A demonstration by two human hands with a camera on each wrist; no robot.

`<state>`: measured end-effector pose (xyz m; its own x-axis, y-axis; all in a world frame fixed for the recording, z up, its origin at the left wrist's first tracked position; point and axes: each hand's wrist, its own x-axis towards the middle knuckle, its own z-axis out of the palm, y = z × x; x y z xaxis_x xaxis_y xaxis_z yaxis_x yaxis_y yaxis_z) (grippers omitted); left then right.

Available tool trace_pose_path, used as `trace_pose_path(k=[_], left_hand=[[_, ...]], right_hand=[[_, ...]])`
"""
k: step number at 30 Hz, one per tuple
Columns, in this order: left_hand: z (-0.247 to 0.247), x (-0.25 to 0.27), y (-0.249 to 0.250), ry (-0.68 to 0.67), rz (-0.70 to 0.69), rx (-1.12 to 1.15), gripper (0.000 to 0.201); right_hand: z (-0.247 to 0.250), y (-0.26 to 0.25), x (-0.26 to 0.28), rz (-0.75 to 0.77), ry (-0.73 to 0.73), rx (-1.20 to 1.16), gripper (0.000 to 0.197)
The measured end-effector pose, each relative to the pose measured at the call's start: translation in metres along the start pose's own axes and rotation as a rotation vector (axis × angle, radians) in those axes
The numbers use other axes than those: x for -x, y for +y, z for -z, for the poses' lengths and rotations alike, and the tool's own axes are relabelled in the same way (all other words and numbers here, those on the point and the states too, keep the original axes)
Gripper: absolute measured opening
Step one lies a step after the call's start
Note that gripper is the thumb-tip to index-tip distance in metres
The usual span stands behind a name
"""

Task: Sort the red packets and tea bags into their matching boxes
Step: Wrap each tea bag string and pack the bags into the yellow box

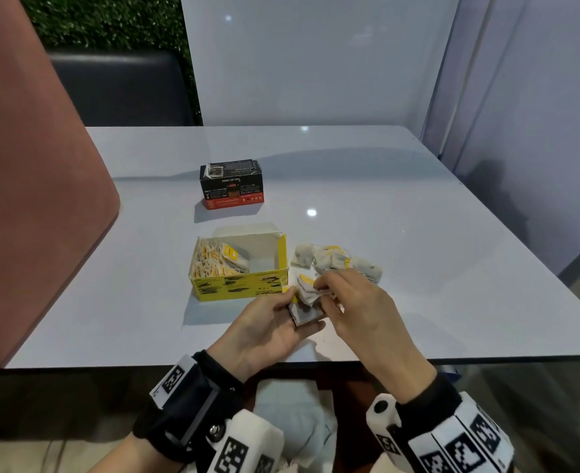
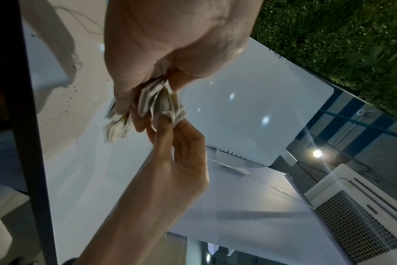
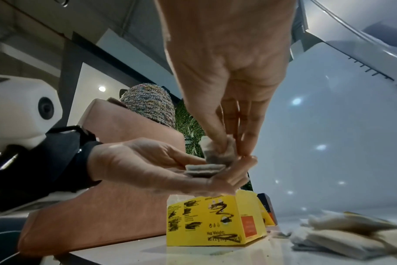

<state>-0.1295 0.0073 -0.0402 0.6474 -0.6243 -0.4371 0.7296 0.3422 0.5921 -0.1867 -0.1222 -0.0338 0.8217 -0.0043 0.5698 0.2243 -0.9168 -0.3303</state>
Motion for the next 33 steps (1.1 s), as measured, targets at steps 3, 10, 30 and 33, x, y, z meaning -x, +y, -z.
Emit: trace_pose_path(k=[3, 10, 30, 33], left_hand=[[-0.003, 0.002, 0.000, -0.051, 0.009, 0.056, 0.044], [0.000, 0.004, 0.000, -0.011, 0.039, 0.076, 0.024], [0.005, 0.008, 0.003, 0.062, -0.003, -0.075, 0.014], [0.010, 0.004, 0.003, 0.079, 0.028, -0.045, 0.012]], right_hand=[[-0.004, -0.001, 0.001, -0.021, 0.071, -0.059, 0.012], [-0.010, 0.007, 0.016, 0.193, -0.271, 0.103, 0.032], [-0.025, 0.057, -0.078, -0.247, -0.715, 0.398, 0.016], [-0.017, 0.061, -0.082, -0.265, -0.714, 0.390, 0.019]])
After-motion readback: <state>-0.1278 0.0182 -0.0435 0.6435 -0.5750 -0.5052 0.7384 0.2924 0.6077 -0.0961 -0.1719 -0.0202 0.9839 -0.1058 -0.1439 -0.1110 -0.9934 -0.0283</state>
